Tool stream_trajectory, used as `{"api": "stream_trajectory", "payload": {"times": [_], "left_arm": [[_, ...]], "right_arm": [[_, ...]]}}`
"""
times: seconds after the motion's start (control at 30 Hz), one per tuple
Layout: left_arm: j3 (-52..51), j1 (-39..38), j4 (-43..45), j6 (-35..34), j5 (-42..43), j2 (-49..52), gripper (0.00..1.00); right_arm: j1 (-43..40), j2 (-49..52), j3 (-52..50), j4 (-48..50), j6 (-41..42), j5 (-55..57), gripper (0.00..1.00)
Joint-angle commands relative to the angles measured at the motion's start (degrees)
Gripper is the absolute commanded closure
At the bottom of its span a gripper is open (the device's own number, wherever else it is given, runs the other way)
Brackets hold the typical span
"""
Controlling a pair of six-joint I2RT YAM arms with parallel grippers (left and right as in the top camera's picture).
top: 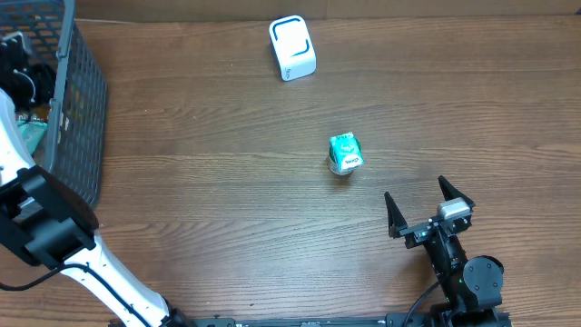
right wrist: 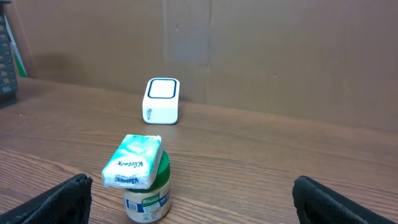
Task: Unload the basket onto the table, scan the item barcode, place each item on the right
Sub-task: 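Reach into the basket and grasp the yellow Vim bottle with the left gripper, then carry the Vim bottle toward the scanner with the left gripper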
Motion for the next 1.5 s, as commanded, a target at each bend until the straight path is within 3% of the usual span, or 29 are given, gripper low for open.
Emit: {"api": "stream_trajectory", "payload": {"times": [0.0, 0.17, 0.23, 0.53, 0.77, 1.0, 1.37, 1.47], "left_arm": [[6.1, -0.3, 0.3, -6.0, -1.4, -8.2, 0.69], [8.5, -0.3, 0.3, -11.3, -2.7, -15.7, 0.71], [8.5, -0.4, -1.4, -16.4, -2.8, -21.7, 0.72], [8.5, -0.4, -4.5, -23.9, -3.1, -34.0, 0.78], [8.5, -3.9, -12.0, -24.5, 0.7, -40.3, 0.79], [7.7, -14.2, -23.5, -21.9, 0.6, -40.4, 0.82], [-0.5, -36.4, -25.1, -23.7, -9.1, -40.3, 0.81], [-5.7, -43.5, -23.6, -28.0, -12.8, -40.2, 0.82]], "right_arm": [[0.2, -0.4, -0.6, 0.2, -0.2, 0.7, 0.00], [0.2, -0.4, -0.6, 0.2, -0.2, 0.7, 0.00], [0.2, -0.4, -0.6, 0.2, -0.2, 0.7, 0.00], [0.2, -0.4, -0.6, 0.2, -0.2, 0.7, 0.00], [0.2, -0.4, -0.6, 0.2, -0.2, 0.7, 0.00], [0.2, -0.4, -0.6, 0.2, -0.2, 0.7, 0.00], [0.2, -0.4, -0.6, 0.2, -0.2, 0.7, 0.00], [0.2, -0.4, -0.6, 0.2, -0.2, 0.7, 0.00]]}}
